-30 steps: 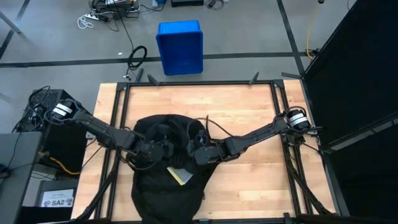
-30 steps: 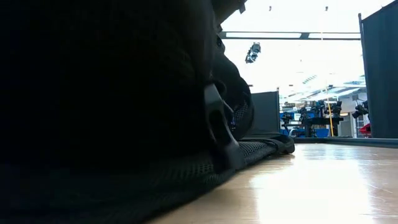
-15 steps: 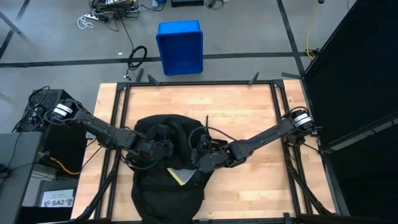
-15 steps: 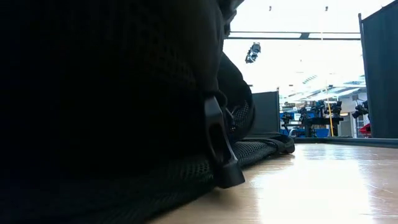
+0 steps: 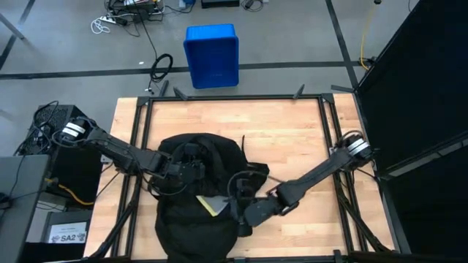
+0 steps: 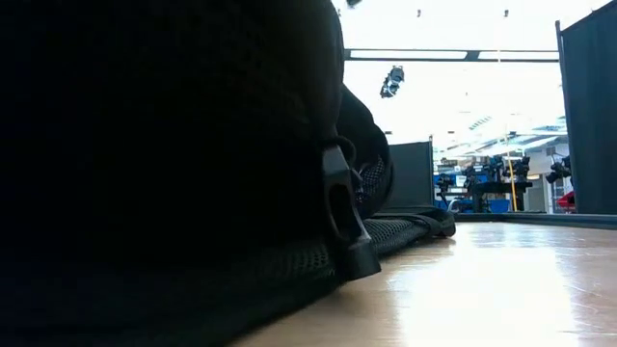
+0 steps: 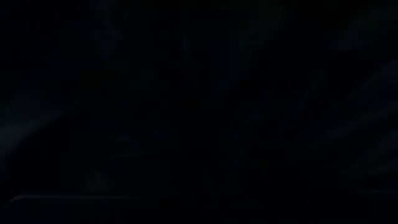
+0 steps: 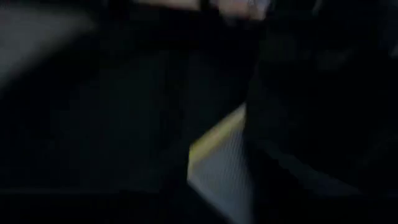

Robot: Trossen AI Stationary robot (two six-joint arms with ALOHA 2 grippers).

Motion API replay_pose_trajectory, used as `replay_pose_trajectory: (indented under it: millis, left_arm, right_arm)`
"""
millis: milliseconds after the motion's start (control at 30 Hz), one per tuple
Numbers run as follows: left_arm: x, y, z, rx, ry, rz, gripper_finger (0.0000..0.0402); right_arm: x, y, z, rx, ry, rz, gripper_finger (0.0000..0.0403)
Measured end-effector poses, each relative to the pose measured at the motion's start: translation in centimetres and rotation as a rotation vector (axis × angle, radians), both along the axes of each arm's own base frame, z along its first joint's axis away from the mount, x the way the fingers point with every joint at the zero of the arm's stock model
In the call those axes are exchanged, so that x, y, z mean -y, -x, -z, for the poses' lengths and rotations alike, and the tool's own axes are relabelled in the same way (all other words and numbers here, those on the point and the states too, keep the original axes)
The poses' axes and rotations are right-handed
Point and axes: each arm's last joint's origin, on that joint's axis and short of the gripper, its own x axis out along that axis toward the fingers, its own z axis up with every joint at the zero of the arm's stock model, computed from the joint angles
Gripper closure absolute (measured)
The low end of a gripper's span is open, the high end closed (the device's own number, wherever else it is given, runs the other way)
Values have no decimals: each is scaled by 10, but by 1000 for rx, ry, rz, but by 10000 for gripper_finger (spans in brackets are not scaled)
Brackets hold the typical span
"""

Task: Unpack backpack
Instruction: Open the black backpack

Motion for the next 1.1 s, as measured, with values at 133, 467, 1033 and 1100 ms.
replay_pose_trajectory:
  millis: [133,467,1033,1100]
  left_arm:
    - [-4,-1,0,1,0,-15,345]
    - [-38,-6,-1,9,-18,-174,401]
    - [-101,-3,-9,15,43,-279,401]
    - [-106,1,-11,8,41,-289,401]
  right_arm:
    - [-2,-3,36,-132,-33,42,346]
    - [-12,7,54,-220,-153,156,395]
    - [-34,49,93,-304,-293,267,402]
    - [-34,51,95,-322,-317,272,402]
